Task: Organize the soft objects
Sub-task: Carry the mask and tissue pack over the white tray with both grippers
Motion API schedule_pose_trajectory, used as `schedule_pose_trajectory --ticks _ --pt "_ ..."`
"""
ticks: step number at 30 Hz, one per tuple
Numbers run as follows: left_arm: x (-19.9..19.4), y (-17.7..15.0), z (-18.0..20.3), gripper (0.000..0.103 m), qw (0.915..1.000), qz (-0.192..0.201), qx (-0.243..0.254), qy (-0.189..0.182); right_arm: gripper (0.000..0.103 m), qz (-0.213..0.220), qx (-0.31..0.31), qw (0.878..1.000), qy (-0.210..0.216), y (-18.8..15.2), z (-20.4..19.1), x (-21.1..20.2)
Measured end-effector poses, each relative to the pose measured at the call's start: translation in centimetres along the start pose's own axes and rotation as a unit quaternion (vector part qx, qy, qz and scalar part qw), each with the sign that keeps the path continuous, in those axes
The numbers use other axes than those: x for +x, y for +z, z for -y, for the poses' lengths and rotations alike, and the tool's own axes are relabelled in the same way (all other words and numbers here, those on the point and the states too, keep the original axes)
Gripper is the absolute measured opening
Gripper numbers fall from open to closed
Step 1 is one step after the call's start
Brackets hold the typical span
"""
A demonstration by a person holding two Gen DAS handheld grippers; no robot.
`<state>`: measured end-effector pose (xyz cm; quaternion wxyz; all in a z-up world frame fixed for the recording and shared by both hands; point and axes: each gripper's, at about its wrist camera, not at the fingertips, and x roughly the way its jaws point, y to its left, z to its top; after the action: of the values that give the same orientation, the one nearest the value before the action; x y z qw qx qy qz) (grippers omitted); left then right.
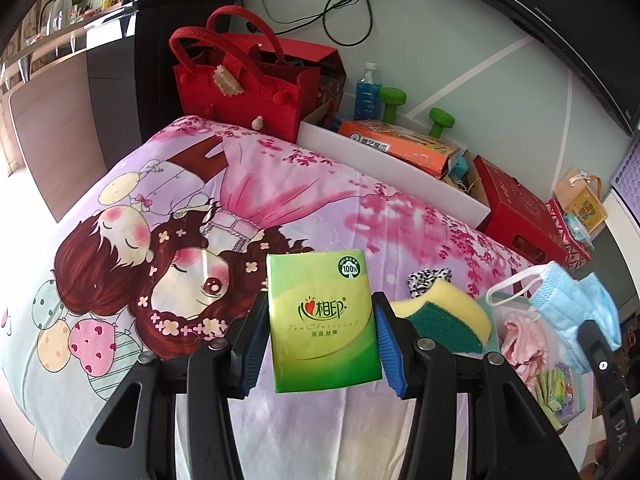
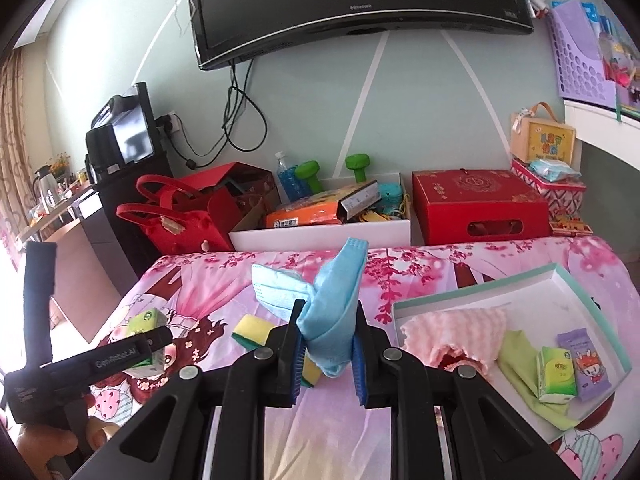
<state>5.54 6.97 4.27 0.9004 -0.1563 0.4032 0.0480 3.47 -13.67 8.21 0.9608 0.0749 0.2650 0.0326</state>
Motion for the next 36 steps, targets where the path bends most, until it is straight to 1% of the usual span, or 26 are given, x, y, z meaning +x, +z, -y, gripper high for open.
schedule_pose_trajectory --ticks 5,9,15,18,19,26,33,36 --pt "-0.7 0.0 1.3 0.051 0.9998 0.009 0.012 -0.012 0.021 0.007 0.012 1.000 -0.015 0.2 1.6 -0.5" --pt "-1.2 0.0 3.7 0.051 0.9988 0.012 0.035 -0.033 0.021 0.011 0.035 0.998 -0.041 0.4 4.1 -1.1" --pt "-1.7 -0.7 7.9 0.051 0.9951 0.012 0.074 -0.065 0.021 0.009 0.058 0.994 -0.095 0.4 8.7 -1.9" --pt "-1.6 -1.3 10.1 0.051 0.9923 0.004 0.093 -0.081 0.021 0.008 0.069 0.990 -0.124 0.3 11.1 -2.4" --pt "-1.5 -1.6 10.8 0.051 0.9914 0.000 0.099 -0.086 0.021 0.007 0.072 0.989 -0.128 0.2 11.6 -2.5" --pt "-0.9 -3.5 15.5 0.051 0.9829 -0.024 0.143 -0.113 0.021 -0.006 0.116 0.979 -0.168 -0.8 17.1 -3.3" --pt "-0.3 -6.1 20.1 0.051 0.9697 -0.051 0.192 -0.142 0.021 -0.023 0.151 0.967 -0.207 -2.3 21.4 -3.5" --pt "0.1 -7.3 22.0 0.051 0.9630 -0.064 0.210 -0.157 0.021 -0.026 0.170 0.962 -0.212 -2.7 23.1 -3.6"
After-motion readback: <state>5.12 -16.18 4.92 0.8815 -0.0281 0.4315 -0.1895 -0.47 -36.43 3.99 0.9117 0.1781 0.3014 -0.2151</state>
